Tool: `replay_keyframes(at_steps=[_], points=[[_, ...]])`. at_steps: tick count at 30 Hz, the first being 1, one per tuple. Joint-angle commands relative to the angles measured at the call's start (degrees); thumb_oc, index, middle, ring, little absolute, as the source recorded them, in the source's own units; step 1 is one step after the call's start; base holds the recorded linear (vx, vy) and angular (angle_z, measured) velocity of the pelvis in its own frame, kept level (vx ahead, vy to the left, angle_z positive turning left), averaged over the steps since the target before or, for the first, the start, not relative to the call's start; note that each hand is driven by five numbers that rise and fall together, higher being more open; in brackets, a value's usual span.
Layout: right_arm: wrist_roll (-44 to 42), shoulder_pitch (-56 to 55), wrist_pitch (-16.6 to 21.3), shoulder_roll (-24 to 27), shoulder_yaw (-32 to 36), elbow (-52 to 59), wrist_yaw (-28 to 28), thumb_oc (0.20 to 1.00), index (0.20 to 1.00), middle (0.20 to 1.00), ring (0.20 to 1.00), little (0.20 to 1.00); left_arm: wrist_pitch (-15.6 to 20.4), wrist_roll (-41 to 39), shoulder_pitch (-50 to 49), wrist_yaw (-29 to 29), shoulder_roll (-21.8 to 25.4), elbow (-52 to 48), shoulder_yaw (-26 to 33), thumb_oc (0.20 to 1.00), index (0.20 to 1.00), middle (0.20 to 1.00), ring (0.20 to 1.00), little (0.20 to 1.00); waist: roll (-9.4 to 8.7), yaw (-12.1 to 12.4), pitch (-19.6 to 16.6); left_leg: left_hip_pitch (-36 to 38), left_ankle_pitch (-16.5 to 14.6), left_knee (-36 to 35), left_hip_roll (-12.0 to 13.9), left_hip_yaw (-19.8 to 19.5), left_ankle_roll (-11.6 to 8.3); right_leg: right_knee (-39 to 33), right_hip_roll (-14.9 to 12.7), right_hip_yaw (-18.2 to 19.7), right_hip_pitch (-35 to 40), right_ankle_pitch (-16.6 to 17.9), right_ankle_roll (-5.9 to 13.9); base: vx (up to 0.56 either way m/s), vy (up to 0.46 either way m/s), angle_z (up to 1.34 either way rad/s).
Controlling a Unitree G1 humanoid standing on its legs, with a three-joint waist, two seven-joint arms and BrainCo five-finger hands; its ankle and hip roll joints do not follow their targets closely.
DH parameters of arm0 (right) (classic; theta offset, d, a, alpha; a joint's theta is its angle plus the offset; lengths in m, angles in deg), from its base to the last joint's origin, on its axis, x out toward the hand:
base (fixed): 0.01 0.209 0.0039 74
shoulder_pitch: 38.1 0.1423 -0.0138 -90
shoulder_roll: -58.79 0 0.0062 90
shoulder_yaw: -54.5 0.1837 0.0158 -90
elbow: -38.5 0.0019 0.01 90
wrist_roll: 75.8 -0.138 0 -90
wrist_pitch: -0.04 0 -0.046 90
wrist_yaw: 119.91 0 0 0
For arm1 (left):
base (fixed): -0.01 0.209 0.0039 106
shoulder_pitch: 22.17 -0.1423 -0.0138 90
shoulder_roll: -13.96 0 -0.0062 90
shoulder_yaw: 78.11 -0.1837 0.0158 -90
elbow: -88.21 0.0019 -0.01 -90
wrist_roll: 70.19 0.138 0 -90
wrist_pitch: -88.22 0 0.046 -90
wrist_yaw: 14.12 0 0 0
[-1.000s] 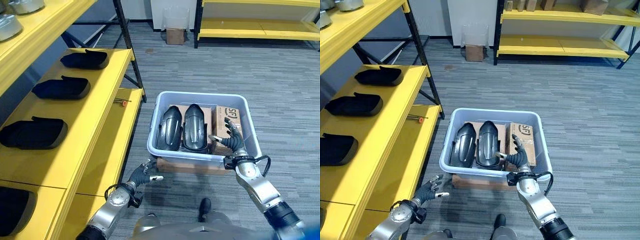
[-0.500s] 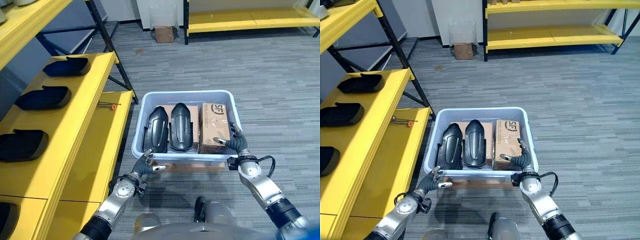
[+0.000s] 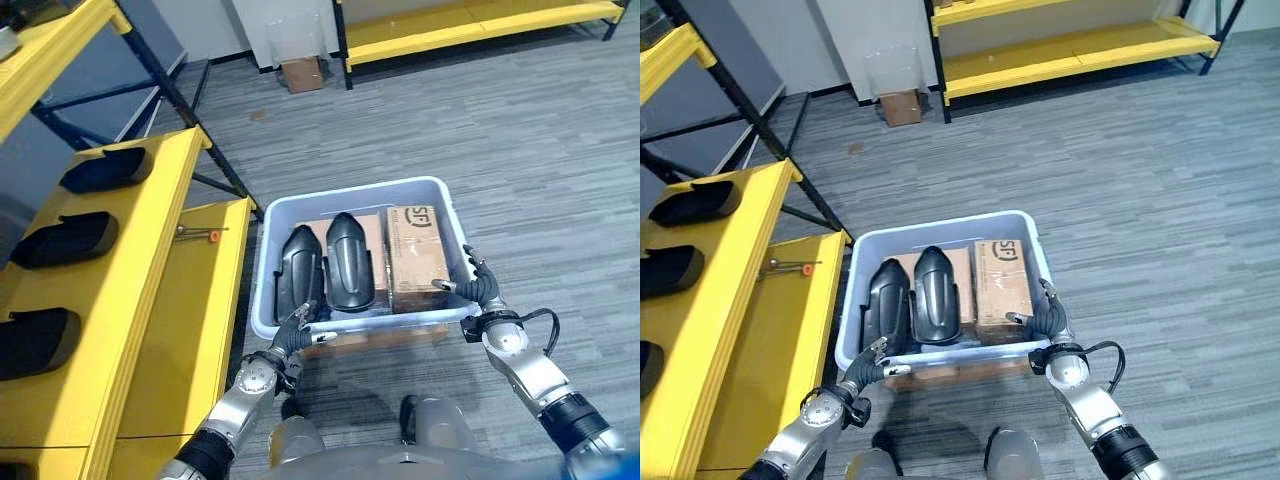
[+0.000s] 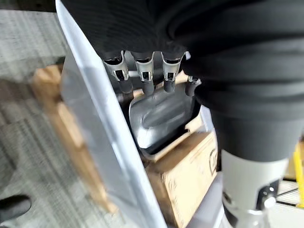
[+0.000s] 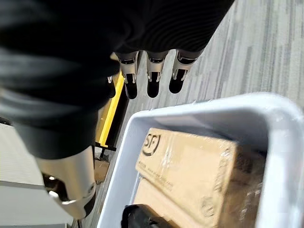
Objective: Move parts from the plastic box to the shelf.
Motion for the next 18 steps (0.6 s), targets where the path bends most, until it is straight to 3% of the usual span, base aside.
replay_keyframes(at_steps=[1, 5, 9, 18], points=[[3.8, 2.1, 3.2, -1.4, 1.8, 4.2, -2.1, 1.0, 1.0, 1.0, 1.0, 1.0, 2.4, 1.6, -1.8, -0.8, 2.0, -5.3, -0.3, 1.0, 1.0, 1.0, 1.0, 1.0, -2.13, 1.6, 2.0, 0.3, -1.8, 2.2, -0.7, -2.7, 1.51, -5.7, -5.9, 1.7, 4.0, 6.9, 4.6, 0.01, 0.147, 0.25], [3.7, 4.1, 4.8, -1.3, 2.5, 5.1, -3.0, 1.0, 1.0, 1.0, 1.0, 1.0, 4.2, 0.4, -1.1, -0.1, 3.6, -5.7, -0.1, 1.0, 1.0, 1.0, 1.0, 1.0, -2.59, 2.7, 4.7, -1.3, -3.3, 2.2, -2.8, -4.0, 2.86, -8.1, -5.9, 3.0, 2.9, 8.8, 6.02, -0.07, 0.097, 0.12], [3.2, 8.9, 5.5, -0.5, 3.1, 4.1, -3.1, 1.0, 1.0, 1.0, 1.0, 1.0, 5.2, -1.0, 2.0, 0.6, 5.0, -7.2, -0.2, 1.0, 1.0, 1.0, 1.0, 1.0, -2.92, 4.1, 8.1, -4.7, -3.4, 3.6, -3.1, -5.1, 2.94, -8.4, -5.7, 2.8, 1.3, 9.3, 6.05, -0.2, 0.009, 0.0], [1.3, 23.0, 1.5, 0.2, 3.9, 0.1, -5.2, 1.0, 1.0, 1.0, 1.0, 1.0, 3.9, -5.3, 7.7, 1.7, 5.9, -11.5, -1.3, 1.0, 1.0, 1.0, 1.0, 1.0, -2.07, 6.9, 14.2, -11.1, -3.3, 7.8, -3.3, -7.1, 2.79, -3.8, -6.4, 1.0, -3.8, 8.8, 5.17, -0.1, 0.009, 0.05]])
